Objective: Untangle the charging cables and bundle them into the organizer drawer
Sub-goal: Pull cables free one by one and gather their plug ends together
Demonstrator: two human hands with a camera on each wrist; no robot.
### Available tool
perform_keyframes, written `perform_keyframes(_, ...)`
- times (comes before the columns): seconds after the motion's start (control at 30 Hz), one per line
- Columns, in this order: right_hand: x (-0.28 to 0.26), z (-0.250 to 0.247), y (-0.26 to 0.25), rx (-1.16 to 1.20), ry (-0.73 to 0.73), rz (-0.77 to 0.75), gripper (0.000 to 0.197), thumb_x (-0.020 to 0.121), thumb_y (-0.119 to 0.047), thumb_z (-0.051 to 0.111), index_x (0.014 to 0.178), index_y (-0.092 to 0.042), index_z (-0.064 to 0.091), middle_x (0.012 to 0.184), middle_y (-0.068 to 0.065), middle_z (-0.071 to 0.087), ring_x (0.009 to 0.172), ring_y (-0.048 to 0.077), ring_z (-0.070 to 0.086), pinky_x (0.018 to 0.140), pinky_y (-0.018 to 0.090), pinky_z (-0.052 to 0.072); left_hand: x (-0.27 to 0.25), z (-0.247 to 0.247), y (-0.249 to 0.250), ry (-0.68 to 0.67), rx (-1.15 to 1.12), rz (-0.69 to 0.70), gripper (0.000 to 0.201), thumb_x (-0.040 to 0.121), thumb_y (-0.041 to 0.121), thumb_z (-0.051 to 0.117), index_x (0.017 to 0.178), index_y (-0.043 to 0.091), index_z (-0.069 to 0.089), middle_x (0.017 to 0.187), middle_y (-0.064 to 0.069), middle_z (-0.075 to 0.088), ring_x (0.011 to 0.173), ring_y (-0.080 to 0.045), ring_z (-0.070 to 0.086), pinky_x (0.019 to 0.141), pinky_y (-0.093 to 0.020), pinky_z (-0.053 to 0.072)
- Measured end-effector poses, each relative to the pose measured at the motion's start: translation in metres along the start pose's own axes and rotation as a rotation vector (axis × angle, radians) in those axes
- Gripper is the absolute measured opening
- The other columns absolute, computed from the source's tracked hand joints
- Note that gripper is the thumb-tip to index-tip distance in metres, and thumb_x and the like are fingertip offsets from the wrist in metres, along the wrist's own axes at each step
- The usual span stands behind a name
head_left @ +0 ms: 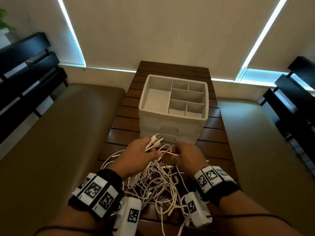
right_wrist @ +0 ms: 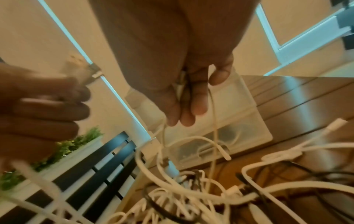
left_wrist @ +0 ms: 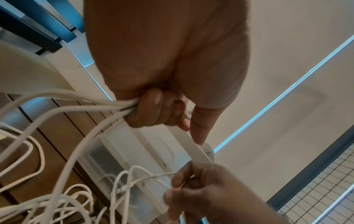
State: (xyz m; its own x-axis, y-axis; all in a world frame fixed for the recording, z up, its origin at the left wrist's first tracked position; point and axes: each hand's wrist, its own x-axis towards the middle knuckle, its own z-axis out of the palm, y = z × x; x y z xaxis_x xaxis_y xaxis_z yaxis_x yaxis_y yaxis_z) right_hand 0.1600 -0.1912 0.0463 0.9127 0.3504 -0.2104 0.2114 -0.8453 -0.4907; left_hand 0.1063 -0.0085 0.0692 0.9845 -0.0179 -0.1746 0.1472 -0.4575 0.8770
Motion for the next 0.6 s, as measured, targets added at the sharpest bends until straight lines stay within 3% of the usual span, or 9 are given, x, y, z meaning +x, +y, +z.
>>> perform_keyframes(0.07, -0.002, -0.009, -0.008, 0.042, 0.033, -0.022, 0.013, 0.077, -0.024, 0.067, 0.082, -0.014, 0.061, 0.082, 0.004, 0.067, 0.079, 0.024, 0.062, 0.072, 0.036, 0.051, 0.003, 0.002, -0.001, 0.010, -0.058, -0.013, 0.019, 0.081, 0.018, 0.076, 0.085, 0.013, 0.058, 0.072, 0.005, 0.056, 0.062, -0.006, 0.052, 0.065, -0.032, 0.047)
perform_keyframes(0.13, -0.004, -0.019, -0.016, 0.139, -0.011, -0.043, 0.008, 0.078, -0.019, 0.071, 0.080, -0.015, 0.064, 0.081, 0.002, 0.068, 0.077, 0.018, 0.065, 0.069, 0.034, 0.054, 0.006, 0.005, -0.001, 0.006, -0.126, 0.002, 0.022, 0.079, 0.012, 0.078, 0.089, 0.012, 0.059, 0.075, 0.006, 0.057, 0.065, -0.005, 0.053, 0.067, -0.029, 0.047)
perform_keyframes(0.2, -0.007, -0.029, -0.021, 0.278, -0.077, -0.048, 0.009, 0.079, -0.018, 0.073, 0.077, -0.021, 0.066, 0.076, -0.004, 0.067, 0.066, 0.001, 0.063, 0.057, 0.019, 0.051, 0.006, 0.007, 0.004, -0.007, -0.127, 0.035, 0.024, 0.078, 0.009, 0.078, 0.088, 0.019, 0.059, 0.073, 0.009, 0.056, 0.061, 0.002, 0.051, 0.063, -0.019, 0.046)
perform_keyframes(0.27, -0.012, -0.036, -0.025, 0.425, -0.130, -0.066, 0.014, 0.081, -0.014, 0.073, 0.075, -0.024, 0.065, 0.072, -0.005, 0.065, 0.056, -0.006, 0.058, 0.053, 0.011, 0.046, 0.009, 0.008, 0.005, -0.032, -0.169, 0.033, 0.023, 0.079, 0.008, 0.077, 0.092, 0.019, 0.062, 0.076, 0.001, 0.061, 0.067, -0.001, 0.057, 0.066, -0.022, 0.052)
perform_keyframes(0.33, -0.016, -0.038, -0.024, 0.626, -0.149, -0.054, 0.010, 0.083, -0.009, 0.071, 0.080, -0.018, 0.067, 0.078, 0.006, 0.070, 0.066, 0.007, 0.065, 0.065, 0.022, 0.053, 0.011, 0.007, 0.006, -0.045, -0.274, 0.033, 0.019, 0.082, 0.006, 0.075, 0.095, 0.016, 0.066, 0.083, -0.005, 0.067, 0.076, -0.010, 0.064, 0.071, -0.029, 0.057)
perform_keyframes(0.43, -0.018, -0.032, -0.018, 0.808, -0.076, -0.014, 0.007, 0.085, -0.006, 0.068, 0.091, -0.009, 0.070, 0.090, 0.015, 0.073, 0.078, 0.027, 0.069, 0.079, 0.043, 0.056, 0.010, 0.007, 0.007, -0.061, -0.372, 0.028, 0.013, 0.088, 0.002, 0.067, 0.097, 0.011, 0.066, 0.070, 0.010, 0.069, 0.062, -0.001, 0.063, 0.056, -0.014, 0.048)
perform_keyframes(0.5, -0.018, -0.025, -0.017, 0.815, -0.004, 0.003, 0.004, 0.085, -0.010, 0.069, 0.089, -0.009, 0.071, 0.084, 0.011, 0.073, 0.074, 0.026, 0.070, 0.076, 0.044, 0.056, 0.006, 0.010, 0.010, -0.052, -0.434, 0.015, 0.013, 0.092, 0.003, 0.062, 0.103, 0.006, 0.066, 0.065, 0.010, 0.068, 0.053, 0.002, 0.060, 0.050, -0.012, 0.045)
perform_keyframes(0.6, -0.016, -0.018, -0.019, 0.780, 0.056, 0.000, 0.007, 0.083, -0.015, 0.072, 0.083, -0.008, 0.070, 0.075, 0.007, 0.073, 0.066, 0.018, 0.068, 0.068, 0.038, 0.056, 0.005, 0.015, 0.011, -0.013, -0.511, -0.004, 0.018, 0.094, 0.018, 0.061, 0.107, 0.008, 0.067, 0.077, -0.001, 0.071, 0.062, -0.007, 0.065, 0.054, -0.019, 0.049)
